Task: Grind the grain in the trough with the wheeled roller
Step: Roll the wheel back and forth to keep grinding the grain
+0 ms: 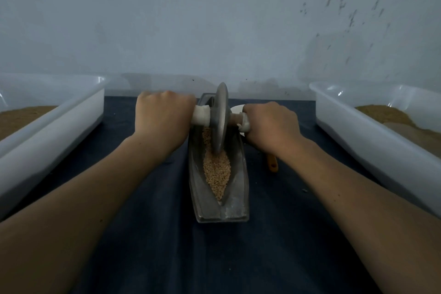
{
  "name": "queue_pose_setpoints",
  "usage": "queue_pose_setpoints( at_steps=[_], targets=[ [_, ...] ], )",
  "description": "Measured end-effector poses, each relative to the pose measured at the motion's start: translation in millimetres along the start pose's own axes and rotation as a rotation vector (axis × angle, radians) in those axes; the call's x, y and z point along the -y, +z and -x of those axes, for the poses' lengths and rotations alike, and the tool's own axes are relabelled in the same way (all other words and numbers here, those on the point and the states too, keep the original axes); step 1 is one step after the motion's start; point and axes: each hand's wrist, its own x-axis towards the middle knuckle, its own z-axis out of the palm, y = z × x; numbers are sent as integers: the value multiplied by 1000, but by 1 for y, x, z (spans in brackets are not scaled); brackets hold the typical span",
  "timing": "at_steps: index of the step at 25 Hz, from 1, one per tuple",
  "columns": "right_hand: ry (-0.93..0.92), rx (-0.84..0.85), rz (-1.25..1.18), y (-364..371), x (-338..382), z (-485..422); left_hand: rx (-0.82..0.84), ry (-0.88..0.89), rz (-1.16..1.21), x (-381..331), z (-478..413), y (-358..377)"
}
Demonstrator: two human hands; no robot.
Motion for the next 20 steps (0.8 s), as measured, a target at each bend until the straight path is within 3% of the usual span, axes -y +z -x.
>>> queue_pose_setpoints(
  at_steps=[20],
  targets=[
    [-77, -5, 82, -35, 12, 57, 120, 0, 48, 4, 55, -49]
  ],
)
